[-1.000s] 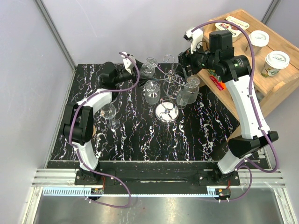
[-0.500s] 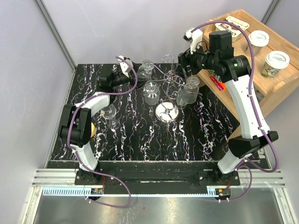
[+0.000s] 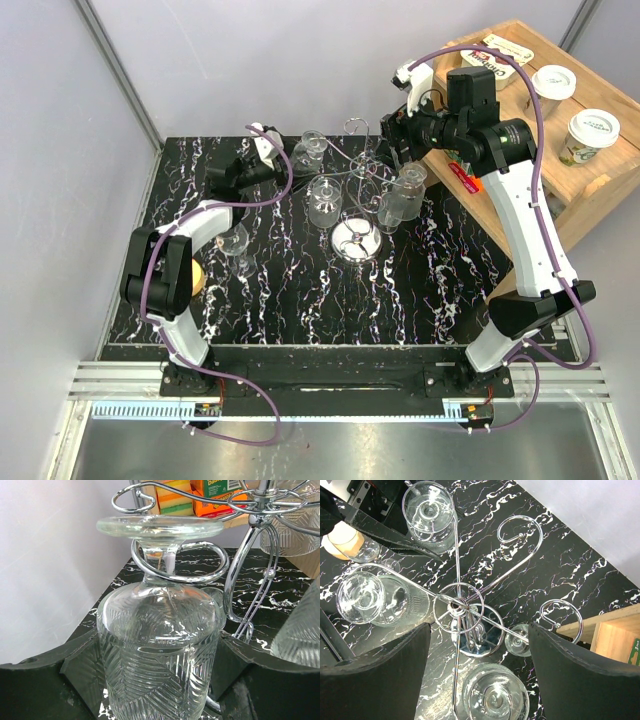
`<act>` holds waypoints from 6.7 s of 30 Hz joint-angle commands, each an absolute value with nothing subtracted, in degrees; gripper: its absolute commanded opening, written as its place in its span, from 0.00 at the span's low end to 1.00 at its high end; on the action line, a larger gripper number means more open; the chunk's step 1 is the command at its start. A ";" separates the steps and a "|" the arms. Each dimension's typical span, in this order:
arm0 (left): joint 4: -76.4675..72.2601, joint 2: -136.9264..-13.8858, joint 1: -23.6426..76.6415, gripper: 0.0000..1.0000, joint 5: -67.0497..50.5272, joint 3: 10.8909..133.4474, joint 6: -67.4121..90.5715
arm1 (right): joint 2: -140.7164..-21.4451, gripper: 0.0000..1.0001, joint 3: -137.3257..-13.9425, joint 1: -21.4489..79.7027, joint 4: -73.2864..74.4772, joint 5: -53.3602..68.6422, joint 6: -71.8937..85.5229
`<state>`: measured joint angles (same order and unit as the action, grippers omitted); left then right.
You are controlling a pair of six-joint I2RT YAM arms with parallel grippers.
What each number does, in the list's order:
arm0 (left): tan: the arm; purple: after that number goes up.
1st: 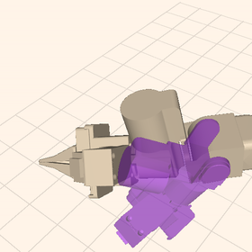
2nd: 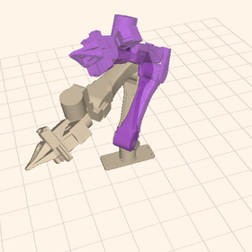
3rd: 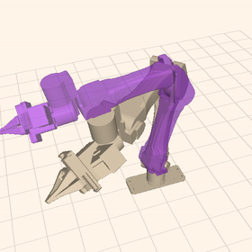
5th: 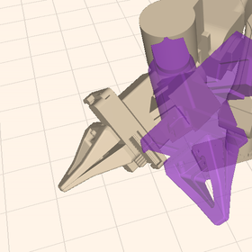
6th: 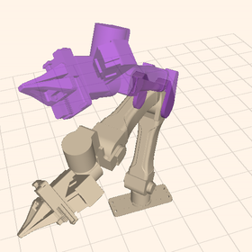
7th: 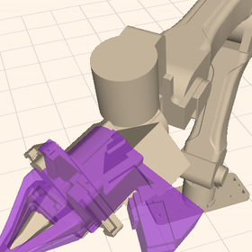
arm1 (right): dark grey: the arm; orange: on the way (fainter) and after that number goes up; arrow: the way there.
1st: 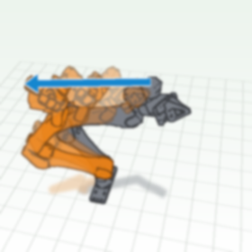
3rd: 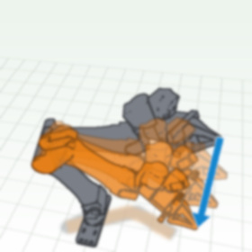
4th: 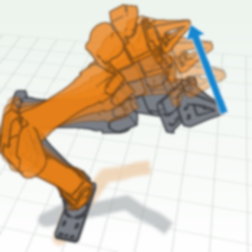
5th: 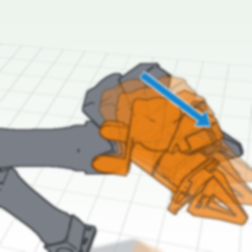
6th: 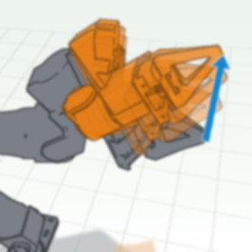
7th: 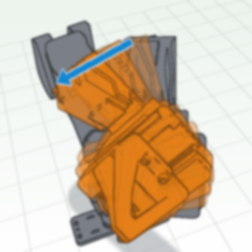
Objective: Place the wine glass upside down on the wine glass rack
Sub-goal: Turn the wine glass upside down at the wine rack, then adjust the wine rack at the center of the board.
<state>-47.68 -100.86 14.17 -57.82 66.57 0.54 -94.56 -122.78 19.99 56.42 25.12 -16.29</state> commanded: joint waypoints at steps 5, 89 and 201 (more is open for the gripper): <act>-46.15 -100.72 15.38 0.02 -62.40 69.08 -4.48 | -92.81 0.84 -122.96 20.04 55.90 26.28 -17.05; 41.74 -72.34 11.16 0.99 -27.16 85.35 -44.73 | -103.52 0.77 -136.48 21.18 68.20 34.80 -30.14; 66.97 -87.71 11.87 0.92 -6.15 93.08 -58.88 | -81.74 0.37 -105.29 25.14 45.09 18.28 -10.37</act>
<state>68.82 -86.54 11.75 -8.08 91.37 -57.32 -83.90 -104.97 24.75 45.36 18.48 -10.26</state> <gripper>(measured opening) 0.935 0.372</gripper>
